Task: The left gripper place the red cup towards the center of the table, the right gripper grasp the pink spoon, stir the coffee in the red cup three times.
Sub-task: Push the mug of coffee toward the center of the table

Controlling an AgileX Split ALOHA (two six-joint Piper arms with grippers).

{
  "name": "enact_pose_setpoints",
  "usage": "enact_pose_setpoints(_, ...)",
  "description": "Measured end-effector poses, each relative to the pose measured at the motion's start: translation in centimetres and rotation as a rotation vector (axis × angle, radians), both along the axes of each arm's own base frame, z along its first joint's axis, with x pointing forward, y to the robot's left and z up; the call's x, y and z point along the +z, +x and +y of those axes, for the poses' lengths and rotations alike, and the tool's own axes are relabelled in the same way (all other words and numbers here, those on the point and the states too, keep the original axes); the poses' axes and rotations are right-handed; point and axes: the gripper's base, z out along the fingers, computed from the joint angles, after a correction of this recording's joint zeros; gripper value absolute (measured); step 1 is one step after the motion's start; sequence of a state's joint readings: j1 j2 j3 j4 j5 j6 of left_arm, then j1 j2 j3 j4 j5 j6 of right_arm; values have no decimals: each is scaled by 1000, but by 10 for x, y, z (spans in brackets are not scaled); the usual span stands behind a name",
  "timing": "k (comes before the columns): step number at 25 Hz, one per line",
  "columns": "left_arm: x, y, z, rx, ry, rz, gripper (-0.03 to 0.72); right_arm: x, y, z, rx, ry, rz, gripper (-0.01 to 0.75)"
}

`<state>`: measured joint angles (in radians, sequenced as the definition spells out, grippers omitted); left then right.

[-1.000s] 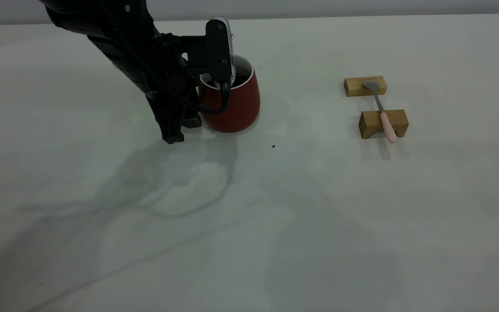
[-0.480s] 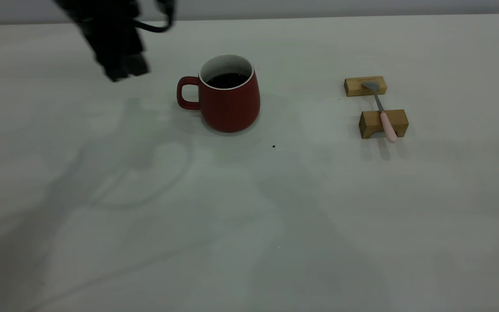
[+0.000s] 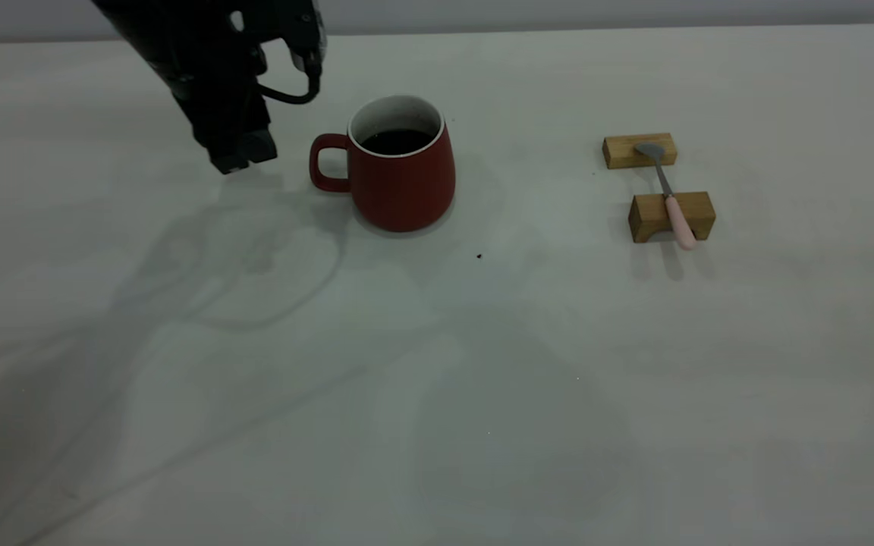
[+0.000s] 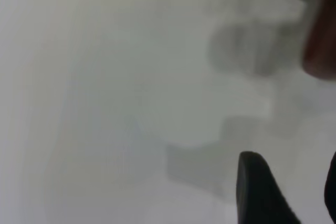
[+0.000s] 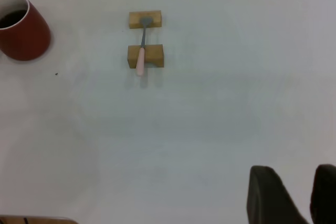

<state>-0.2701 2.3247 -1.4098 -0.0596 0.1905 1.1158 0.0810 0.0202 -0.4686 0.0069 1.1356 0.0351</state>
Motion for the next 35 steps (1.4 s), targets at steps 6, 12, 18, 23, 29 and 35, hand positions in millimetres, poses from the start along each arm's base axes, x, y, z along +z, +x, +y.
enact_pose_setpoints(6,-11,7,-16,-33,5,18,363,0,0,0,0,0,0,240)
enact_pose_setpoints(12,-20,3,-30,-63,5,23,354,0,0,0,0,0,0,240)
enact_pose_setpoints(18,-22,-4,-52,-76,-27,19,354,0,0,0,0,0,0,240)
enact_pose_setpoints(23,-22,-6,-58,-80,-37,16,354,0,0,0,0,0,0,240)
enact_pose_setpoints(29,-22,-10,-70,-101,-43,18,354,0,0,0,0,1,0,240)
enact_pose_setpoints(35,-21,-13,-77,-113,-49,8,354,0,0,0,0,1,0,240)
